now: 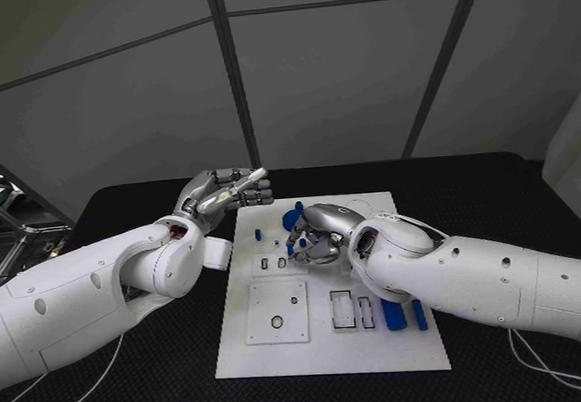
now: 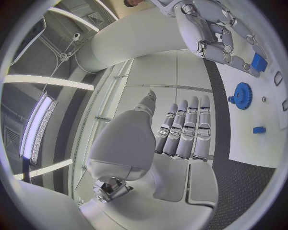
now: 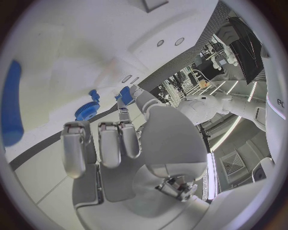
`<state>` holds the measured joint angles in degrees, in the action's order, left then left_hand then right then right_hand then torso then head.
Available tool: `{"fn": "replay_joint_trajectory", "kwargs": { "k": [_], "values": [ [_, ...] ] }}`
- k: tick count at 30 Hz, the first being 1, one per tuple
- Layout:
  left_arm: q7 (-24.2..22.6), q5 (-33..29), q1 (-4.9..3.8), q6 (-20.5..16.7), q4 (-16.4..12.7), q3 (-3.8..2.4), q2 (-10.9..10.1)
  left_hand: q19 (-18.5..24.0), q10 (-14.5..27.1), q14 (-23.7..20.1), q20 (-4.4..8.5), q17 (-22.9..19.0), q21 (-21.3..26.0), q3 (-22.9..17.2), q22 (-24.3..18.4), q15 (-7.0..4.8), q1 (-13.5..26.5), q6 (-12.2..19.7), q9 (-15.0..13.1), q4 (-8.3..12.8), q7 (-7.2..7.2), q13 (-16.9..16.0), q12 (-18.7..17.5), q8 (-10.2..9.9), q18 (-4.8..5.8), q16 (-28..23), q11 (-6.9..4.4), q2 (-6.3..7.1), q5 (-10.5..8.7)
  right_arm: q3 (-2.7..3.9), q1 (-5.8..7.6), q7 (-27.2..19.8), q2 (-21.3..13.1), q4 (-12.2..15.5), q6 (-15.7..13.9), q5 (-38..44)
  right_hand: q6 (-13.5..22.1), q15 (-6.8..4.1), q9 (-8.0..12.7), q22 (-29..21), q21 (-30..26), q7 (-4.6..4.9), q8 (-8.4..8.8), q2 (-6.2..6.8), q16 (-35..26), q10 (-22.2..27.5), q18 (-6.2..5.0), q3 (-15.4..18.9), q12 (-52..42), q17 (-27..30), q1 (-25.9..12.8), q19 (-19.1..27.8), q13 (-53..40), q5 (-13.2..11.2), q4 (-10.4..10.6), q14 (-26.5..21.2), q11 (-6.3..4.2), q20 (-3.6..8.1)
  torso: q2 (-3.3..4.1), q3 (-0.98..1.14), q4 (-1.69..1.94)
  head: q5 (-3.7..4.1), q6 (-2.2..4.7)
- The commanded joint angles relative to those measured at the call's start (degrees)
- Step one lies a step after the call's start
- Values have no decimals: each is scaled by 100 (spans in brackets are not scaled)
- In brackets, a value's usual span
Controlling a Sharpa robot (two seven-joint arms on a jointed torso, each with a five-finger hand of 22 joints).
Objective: Assemble the parts on the task board
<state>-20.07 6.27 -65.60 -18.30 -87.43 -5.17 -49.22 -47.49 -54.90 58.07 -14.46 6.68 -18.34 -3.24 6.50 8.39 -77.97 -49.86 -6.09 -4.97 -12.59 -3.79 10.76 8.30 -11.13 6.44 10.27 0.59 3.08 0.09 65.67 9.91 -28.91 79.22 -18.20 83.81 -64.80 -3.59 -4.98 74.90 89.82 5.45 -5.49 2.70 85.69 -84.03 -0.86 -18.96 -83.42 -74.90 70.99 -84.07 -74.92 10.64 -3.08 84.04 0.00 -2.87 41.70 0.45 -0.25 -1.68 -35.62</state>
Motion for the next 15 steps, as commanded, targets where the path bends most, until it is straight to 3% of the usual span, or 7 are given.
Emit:
{"fn": "replay_joint_trajectory", "kwargs": {
  "k": [1,15],
  "values": [
    [-4,18,-8,72,-9,-4,6,-19,-22,58,-6,8,22,8,-6,-1,-19,-30,8,41,-13,-1,-14,-40,68,-35,-2,-27,-14,-4,-19,206,51,-22,169,281,-181,-51,-50,1510,18,-134,-9,-44,6,-176,86,-5,-27,-695,13,-593,-788,30,-8,418,-29,39,7,5,-6,-21,-24],
    [1,18,-8,85,2,-4,17,-19,-22,58,-6,8,22,8,-6,-1,-19,-30,8,41,-13,-1,-14,-40,68,-35,-2,-27,-14,-14,-108,256,167,-111,267,380,-182,-52,-51,1510,18,-133,-2,-37,3,-176,86,3,-29,-689,-7,-593,-789,29,-4,417,-28,41,5,3,-8,-53,-69]
  ]
}}
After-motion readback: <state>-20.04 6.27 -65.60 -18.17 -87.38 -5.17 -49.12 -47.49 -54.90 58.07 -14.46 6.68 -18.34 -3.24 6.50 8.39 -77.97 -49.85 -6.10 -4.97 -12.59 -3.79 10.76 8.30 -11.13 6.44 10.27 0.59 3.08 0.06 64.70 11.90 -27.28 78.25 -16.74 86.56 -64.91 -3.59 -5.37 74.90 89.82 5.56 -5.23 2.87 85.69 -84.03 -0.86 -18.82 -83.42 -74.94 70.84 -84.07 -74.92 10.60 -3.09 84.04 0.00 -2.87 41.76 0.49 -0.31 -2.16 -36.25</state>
